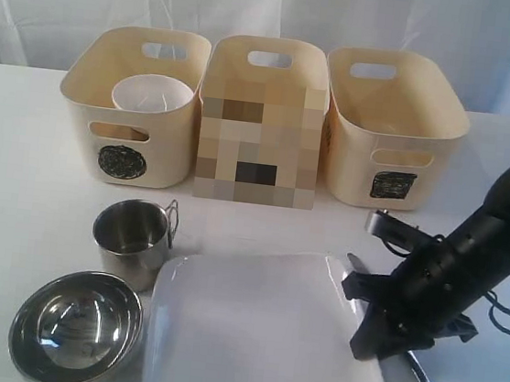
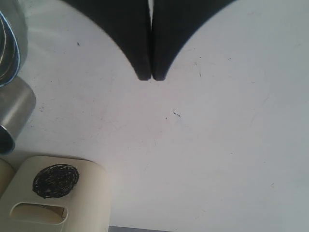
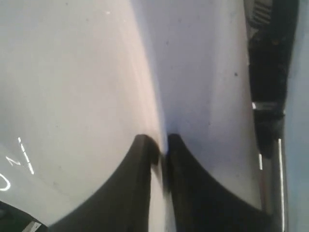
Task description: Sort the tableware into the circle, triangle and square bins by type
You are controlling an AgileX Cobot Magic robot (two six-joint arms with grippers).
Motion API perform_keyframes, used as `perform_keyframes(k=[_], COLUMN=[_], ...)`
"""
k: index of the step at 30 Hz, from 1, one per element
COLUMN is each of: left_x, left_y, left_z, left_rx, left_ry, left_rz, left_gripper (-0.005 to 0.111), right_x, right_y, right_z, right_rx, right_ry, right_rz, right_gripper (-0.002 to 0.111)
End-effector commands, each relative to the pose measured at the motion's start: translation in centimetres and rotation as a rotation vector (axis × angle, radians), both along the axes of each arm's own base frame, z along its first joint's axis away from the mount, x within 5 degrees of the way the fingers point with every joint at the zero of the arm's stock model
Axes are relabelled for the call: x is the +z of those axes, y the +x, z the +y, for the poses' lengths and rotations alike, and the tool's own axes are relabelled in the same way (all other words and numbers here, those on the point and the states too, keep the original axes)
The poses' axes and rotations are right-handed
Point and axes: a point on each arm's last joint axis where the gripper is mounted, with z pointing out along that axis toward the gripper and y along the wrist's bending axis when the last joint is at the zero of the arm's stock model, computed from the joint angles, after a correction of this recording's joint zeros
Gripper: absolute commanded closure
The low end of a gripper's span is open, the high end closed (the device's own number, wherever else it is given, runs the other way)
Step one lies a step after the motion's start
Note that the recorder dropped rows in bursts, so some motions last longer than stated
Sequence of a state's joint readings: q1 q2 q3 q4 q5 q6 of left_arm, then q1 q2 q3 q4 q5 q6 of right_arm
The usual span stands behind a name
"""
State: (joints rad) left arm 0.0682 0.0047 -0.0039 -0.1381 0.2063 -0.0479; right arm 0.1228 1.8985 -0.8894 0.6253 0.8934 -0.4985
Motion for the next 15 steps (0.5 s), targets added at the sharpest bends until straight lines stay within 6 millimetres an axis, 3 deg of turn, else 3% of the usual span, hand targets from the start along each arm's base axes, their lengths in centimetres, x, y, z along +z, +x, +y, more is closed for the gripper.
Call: perform_keyframes(k=[1,5,15], left_x=[-0.1,-0.1,-0.1], left_y=[0.0,0.0,0.0], left_z=[0.0,0.0,0.0], left_rx=[-0.001,-0.001,-0.001], left_ry=[-0.002,-0.002,-0.002], left_rz=[-0.005,-0.005,-0.005], left_gripper=[0.107,0.107,0.107], right_x=[-1.8,-0.1,1.0], right_y=[-0.4,-0.2,-0.3], right_z=[-3.0,-3.7,-3.7], right_rx=[0.089,0.057,0.061], right_ry=[-0.169,-0.167,-0.16], right_rz=[-0.02,-0.076,-0.107], right_gripper=[0.108,0.108,0.108])
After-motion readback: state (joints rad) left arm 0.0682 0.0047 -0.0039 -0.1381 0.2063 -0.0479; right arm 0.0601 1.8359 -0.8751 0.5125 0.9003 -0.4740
